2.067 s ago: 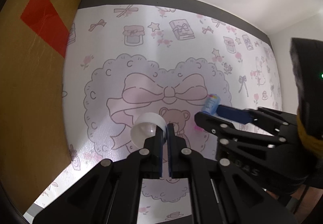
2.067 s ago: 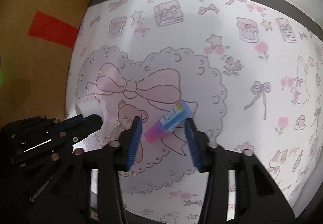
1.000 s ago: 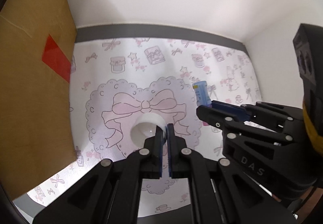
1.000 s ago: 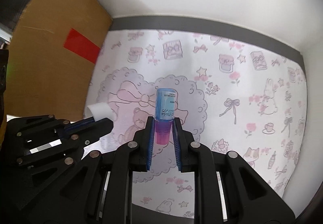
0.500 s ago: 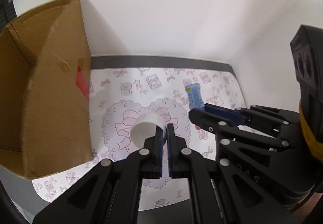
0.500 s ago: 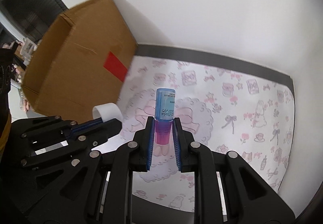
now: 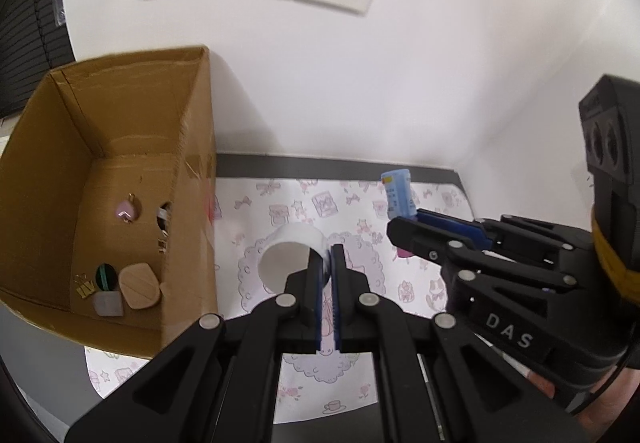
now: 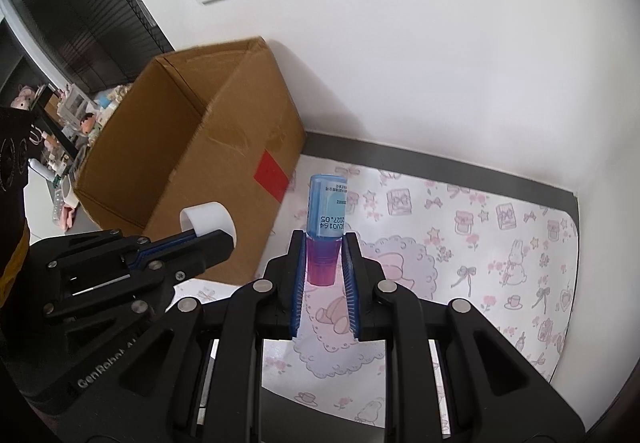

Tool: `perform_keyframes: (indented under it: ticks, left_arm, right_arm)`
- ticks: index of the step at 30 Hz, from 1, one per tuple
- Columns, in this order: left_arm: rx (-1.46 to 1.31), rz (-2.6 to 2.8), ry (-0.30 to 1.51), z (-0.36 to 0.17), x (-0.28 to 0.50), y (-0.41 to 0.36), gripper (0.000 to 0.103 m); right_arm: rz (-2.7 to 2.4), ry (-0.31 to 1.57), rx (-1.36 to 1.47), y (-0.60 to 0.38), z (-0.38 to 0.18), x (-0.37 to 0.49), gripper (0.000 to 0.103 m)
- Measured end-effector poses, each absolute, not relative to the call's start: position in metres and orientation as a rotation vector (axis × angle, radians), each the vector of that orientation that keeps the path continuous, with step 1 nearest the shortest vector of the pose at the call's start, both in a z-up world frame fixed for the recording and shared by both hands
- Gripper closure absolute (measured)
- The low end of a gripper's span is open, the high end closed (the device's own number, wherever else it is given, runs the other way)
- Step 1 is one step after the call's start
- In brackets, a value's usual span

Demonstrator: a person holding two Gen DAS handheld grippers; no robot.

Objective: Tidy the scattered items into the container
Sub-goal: 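Lift the white cylinder and blue-pink tube off the mat, then carry the white cylinder and blue-pink tube over the box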

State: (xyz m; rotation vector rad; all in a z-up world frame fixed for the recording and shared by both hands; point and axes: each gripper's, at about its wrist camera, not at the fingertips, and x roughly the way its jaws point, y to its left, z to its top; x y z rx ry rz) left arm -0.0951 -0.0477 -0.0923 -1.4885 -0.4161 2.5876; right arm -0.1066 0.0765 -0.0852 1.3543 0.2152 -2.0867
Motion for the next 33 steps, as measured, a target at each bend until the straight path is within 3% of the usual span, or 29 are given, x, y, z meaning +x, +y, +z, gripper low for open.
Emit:
perform_keyframes:
  ticks: [18,33]
  left_arm:
    - [-1.317,2.709,-0.416,-0.027,-0.080,-0.094,0.099]
    - [-1.283,2.822,-0.409,-0.008,-0.064,-0.159,0.099]
  right_arm:
    - [-2.120,0.186,1.168,0.046,-0.015,-0.095,0.085]
    - [-2.042,0.211,1.114,-0.028,-0.004,-0.077,0.085]
